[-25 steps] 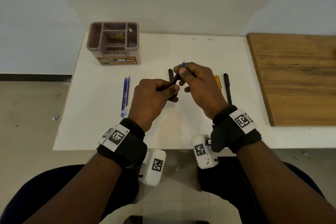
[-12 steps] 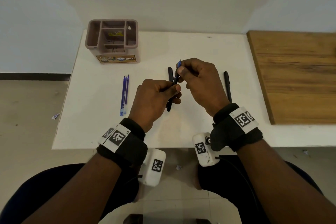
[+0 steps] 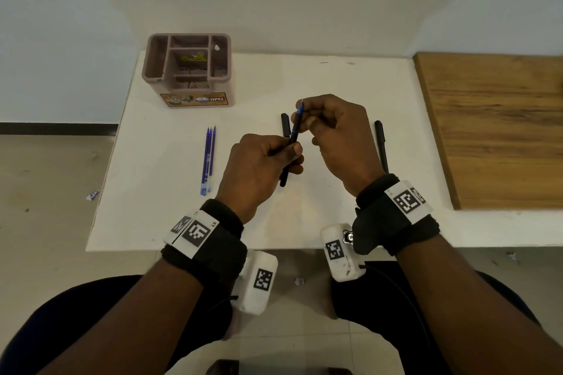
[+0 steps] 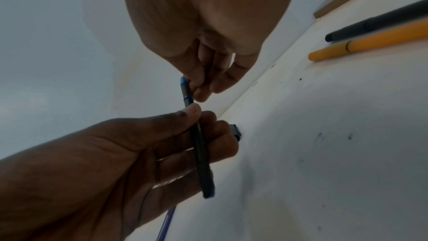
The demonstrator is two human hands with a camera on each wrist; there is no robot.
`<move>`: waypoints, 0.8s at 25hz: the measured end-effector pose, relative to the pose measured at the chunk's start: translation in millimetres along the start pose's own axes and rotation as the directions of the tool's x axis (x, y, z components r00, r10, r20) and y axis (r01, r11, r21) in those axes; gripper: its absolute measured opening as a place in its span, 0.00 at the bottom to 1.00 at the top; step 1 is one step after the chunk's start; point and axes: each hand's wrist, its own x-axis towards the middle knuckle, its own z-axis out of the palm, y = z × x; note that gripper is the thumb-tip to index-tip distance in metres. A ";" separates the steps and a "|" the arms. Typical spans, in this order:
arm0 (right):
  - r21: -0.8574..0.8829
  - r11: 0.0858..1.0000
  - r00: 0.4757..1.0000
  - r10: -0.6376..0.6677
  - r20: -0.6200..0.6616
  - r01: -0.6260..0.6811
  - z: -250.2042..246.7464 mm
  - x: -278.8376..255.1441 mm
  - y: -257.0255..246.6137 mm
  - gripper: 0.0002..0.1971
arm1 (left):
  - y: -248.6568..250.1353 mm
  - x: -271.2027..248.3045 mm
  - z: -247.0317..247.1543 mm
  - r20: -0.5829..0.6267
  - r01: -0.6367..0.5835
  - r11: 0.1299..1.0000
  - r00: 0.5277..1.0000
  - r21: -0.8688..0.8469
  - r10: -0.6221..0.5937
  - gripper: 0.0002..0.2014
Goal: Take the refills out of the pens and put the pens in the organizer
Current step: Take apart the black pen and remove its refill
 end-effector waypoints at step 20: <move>0.011 0.999 0.999 0.032 -0.021 -0.032 1.5 0.7 -1.8 0.15 | 3.1 1.3 2.3 -0.020 0.018 0.999 1.000 0.027 -0.018 0.12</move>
